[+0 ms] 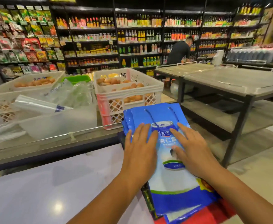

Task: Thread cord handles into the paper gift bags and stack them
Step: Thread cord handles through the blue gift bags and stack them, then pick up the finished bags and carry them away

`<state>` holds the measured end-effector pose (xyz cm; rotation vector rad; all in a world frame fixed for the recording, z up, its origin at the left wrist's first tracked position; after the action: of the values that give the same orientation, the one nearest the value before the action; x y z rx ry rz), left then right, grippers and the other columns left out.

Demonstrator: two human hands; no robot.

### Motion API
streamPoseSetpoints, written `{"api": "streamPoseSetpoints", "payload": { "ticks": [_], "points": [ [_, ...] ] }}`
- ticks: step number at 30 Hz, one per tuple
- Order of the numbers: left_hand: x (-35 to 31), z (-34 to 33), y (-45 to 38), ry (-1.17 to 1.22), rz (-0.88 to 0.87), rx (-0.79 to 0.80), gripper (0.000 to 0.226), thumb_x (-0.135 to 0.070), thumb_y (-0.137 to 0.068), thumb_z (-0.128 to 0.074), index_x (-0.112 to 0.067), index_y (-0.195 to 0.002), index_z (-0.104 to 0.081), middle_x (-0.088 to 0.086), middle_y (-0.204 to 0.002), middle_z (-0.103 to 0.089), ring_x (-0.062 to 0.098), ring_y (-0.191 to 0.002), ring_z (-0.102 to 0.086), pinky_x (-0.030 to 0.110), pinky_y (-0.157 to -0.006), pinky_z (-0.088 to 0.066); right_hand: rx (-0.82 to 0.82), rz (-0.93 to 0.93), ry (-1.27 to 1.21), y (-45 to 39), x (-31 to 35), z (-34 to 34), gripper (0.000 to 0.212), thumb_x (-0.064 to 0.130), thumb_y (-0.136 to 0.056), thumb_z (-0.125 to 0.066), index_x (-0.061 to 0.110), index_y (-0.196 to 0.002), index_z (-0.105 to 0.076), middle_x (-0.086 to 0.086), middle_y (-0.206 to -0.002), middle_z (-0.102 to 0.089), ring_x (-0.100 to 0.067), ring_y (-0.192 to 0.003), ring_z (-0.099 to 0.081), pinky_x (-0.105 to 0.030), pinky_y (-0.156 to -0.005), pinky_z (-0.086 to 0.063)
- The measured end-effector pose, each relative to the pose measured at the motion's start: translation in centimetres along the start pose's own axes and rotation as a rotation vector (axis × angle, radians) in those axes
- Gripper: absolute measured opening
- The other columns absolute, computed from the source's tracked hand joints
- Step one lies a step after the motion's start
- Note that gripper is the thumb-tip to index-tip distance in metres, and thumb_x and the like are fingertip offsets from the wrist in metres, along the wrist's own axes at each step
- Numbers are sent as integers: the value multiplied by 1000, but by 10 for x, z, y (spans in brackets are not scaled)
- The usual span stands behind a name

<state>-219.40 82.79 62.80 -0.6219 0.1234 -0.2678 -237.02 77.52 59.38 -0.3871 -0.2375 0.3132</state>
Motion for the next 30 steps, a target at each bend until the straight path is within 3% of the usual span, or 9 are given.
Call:
{"api": "streamPoseSetpoints", "payload": {
  "ticks": [3,6,13,17,20,24,26,28,30],
  "points": [
    [-10,-29,6,62,-31,148,65,-47,-99,-45,-22,-159,-37,6,-172,-17,28,-161,-6,56,-128,-5,155,102,-36,1,16,-23,75,77,-95,-10,43,-162,-14,11,-173,-5,-16,-159,-10,-48,-129,-13],
    [-4,-57,16,94,26,267,68,-49,-102,-26,-21,-164,-24,7,-174,-4,26,-160,10,53,-126,8,213,101,25,3,13,-37,75,74,-94,0,44,-163,-5,14,-173,7,-12,-160,2,-41,-130,-2],
    [-4,-75,24,129,70,242,73,-51,-91,-42,-12,-153,-48,16,-168,-28,36,-158,-17,63,-121,-25,264,100,40,10,17,-42,65,69,-104,-12,44,-163,0,18,-172,8,-10,-160,5,-47,-129,-15],
    [0,-85,21,94,93,344,85,-60,-81,-63,-17,-153,-48,15,-168,-28,38,-156,-23,63,-118,-27,325,33,13,7,18,-44,66,71,-102,-15,46,-163,-6,21,-172,5,-7,-159,4,-38,-125,-3],
    [1,-80,20,31,75,425,87,-61,-78,-62,-18,-153,-48,16,-167,-30,39,-154,-29,69,-118,-27,257,64,32,4,19,-42,66,63,-104,-23,35,-164,-20,9,-173,-11,-17,-160,-12,-45,-122,-15],
    [5,-66,10,15,-34,493,82,-60,-79,-56,-19,-149,-52,16,-165,-35,39,-150,-36,59,-111,-30,283,38,-6,1,13,-43,66,61,-103,-32,33,-162,-28,4,-173,-17,-24,-158,-22,-51,-120,-22],
    [18,-52,2,154,-46,499,78,-52,-72,-58,-24,-144,-54,10,-166,-35,32,-145,-41,51,-111,-42,365,35,-87,-1,10,-45,70,58,-98,-43,38,-162,-25,4,-173,-14,-26,-157,-24,-51,-121,-21],
    [45,-28,-2,359,82,405,74,-44,-69,-66,-25,-140,-55,4,-156,-46,24,-137,-50,40,-104,-53,387,66,-240,-5,10,-36,81,45,-89,-56,42,-162,-22,5,-173,-13,-25,-156,-27,-48,-119,-23],
    [84,-9,7,436,353,325,76,-48,-67,-74,-30,-138,-55,1,-139,-55,18,-127,-55,27,-106,-47,282,24,-478,-14,-2,-13,94,19,-78,-65,41,-161,-26,7,-172,-17,-20,-156,-27,-43,-118,-27]
  ]
}}
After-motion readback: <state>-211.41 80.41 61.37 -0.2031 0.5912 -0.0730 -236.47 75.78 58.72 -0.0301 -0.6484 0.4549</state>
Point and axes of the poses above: each hand's wrist, its own y-axis away from the middle knuckle, its own z-axis out of the back of the hand, x = y × z, the point moved 9 cm from there along -y, towards the middle knuckle
